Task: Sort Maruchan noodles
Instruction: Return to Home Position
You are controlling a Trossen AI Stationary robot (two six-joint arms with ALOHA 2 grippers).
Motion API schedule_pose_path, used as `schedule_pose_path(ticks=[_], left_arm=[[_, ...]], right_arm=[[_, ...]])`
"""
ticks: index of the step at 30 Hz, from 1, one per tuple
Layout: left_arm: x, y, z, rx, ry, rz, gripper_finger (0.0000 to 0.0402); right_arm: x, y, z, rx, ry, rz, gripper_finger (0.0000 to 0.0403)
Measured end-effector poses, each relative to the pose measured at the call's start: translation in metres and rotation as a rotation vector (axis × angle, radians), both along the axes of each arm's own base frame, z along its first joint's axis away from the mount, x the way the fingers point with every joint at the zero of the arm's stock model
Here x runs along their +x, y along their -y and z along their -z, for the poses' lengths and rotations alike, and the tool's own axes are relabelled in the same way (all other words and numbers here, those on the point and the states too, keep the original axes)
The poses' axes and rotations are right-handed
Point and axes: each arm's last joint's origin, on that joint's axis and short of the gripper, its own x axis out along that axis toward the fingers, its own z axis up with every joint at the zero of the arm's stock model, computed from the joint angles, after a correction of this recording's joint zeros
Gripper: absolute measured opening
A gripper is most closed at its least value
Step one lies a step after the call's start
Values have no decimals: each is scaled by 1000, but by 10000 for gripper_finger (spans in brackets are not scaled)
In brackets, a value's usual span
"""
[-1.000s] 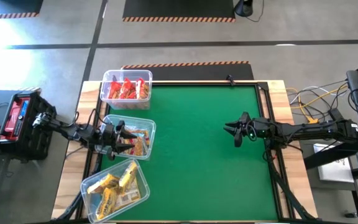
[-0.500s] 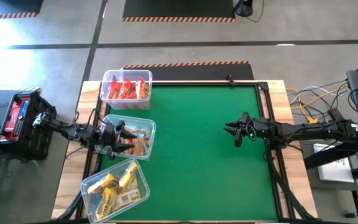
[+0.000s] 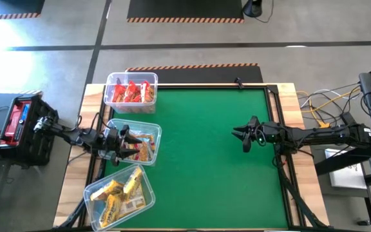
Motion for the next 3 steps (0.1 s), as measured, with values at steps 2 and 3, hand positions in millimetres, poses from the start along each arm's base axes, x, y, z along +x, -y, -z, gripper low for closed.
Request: schedule_pose_path(ticks=[2,3], left_arm=[[0,0,0,0,0,0,201],[0,0,0,0,0,0,201]], right_arm=[[0,0,0,0,0,0,123],[0,0,0,0,1,0,123]])
